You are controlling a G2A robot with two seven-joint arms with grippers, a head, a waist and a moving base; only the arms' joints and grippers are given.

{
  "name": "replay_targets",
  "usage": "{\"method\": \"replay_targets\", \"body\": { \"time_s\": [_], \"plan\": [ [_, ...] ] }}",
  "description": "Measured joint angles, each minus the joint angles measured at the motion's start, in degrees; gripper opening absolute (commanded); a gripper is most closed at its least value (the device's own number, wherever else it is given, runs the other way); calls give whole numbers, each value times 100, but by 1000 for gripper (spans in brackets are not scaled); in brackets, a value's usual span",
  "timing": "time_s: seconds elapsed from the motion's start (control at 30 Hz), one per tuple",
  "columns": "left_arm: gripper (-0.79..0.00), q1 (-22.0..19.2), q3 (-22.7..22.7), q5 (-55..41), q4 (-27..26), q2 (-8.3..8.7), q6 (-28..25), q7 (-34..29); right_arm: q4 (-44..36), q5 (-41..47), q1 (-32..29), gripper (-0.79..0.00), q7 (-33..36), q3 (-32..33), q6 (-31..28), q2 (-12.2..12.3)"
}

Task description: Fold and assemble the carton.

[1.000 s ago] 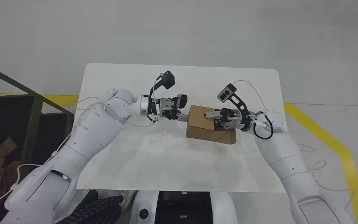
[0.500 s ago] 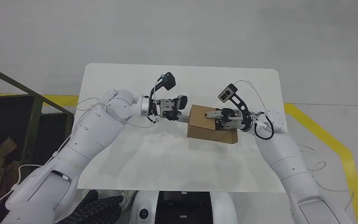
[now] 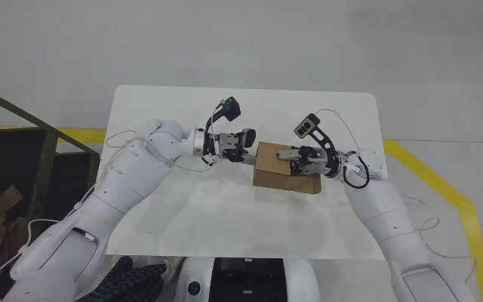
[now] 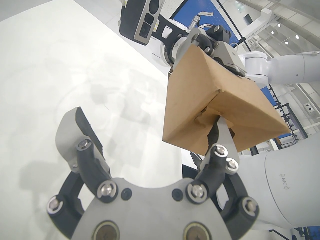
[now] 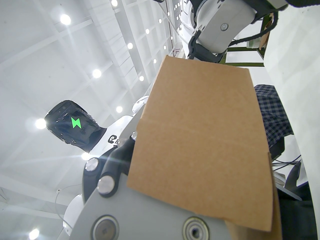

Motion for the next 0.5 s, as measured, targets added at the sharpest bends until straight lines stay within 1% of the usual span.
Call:
{"method": "replay_targets", "body": {
  "time_s": [0.5],
  "plan": [
    [0,-64,34,-25,103,-77,98,54,69,40,35,-785,70,9,-1,-16]
  ]
}}
